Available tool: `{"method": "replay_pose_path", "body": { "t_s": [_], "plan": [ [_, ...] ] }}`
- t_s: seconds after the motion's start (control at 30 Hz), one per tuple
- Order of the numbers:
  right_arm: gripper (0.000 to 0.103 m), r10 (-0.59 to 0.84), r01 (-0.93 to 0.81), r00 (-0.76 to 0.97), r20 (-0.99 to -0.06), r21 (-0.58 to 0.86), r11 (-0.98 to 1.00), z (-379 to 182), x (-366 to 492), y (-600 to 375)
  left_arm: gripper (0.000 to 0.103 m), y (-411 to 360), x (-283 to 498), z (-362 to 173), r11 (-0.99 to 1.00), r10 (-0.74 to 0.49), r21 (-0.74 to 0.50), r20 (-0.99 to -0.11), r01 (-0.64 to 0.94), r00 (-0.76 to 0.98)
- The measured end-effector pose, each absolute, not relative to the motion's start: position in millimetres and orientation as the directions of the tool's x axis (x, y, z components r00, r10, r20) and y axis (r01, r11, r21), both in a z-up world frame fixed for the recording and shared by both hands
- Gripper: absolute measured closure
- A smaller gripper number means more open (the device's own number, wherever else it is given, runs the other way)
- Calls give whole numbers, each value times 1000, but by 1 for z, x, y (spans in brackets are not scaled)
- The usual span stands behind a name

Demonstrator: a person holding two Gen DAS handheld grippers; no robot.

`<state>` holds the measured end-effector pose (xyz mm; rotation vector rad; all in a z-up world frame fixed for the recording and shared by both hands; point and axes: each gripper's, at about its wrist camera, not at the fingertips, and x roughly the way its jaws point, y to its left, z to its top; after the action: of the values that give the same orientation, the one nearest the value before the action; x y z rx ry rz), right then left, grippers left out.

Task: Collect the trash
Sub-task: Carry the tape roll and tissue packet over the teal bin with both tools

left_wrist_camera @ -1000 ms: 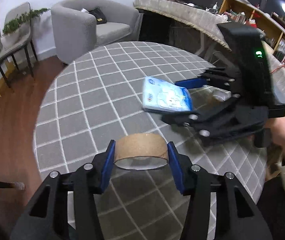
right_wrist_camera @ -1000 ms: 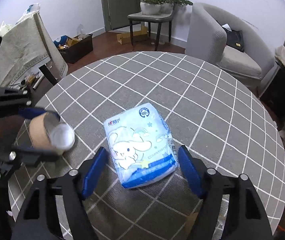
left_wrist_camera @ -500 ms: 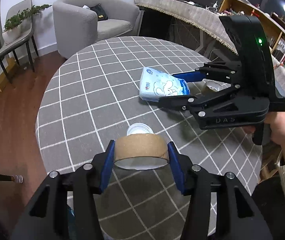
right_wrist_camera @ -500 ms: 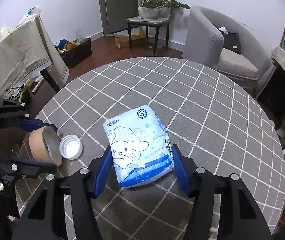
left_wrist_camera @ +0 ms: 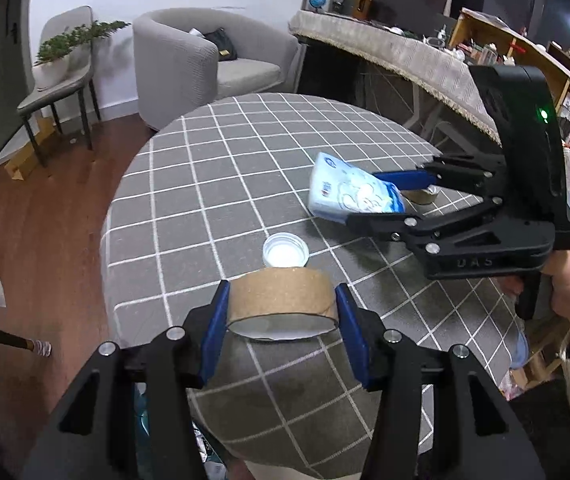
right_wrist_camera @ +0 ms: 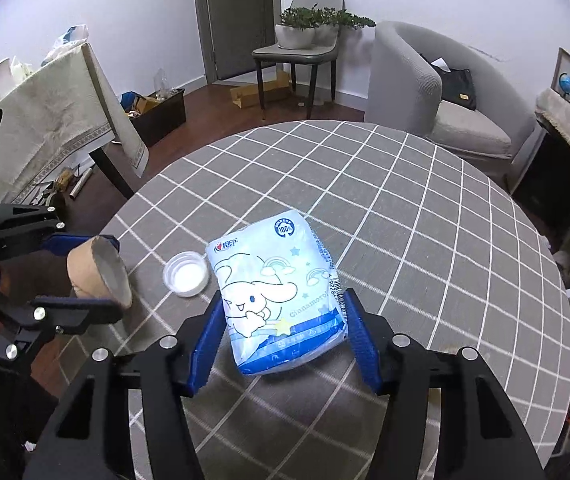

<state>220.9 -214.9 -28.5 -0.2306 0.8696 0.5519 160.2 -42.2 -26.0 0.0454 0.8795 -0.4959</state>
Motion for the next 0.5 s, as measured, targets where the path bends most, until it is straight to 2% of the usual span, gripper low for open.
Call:
{"method": "replay_pose_path", "body": {
  "t_s": [0.27, 0.37, 0.5],
  "plan": [
    [44, 380, -540, 536, -754, 40, 841, -24, 196, -206, 48, -29, 134, -12, 924, -343, -132, -705, 359, 621],
    [44, 387, -536, 547, -743, 45, 843, -21, 185, -201, 48, -22, 127, -14, 949, -277, -91, -694, 301, 665],
    [44, 396, -533, 560, -728, 50, 844, -19, 169, -192, 48, -13, 121, -21, 958, -269, -120, -684, 259, 679]
  ]
}}
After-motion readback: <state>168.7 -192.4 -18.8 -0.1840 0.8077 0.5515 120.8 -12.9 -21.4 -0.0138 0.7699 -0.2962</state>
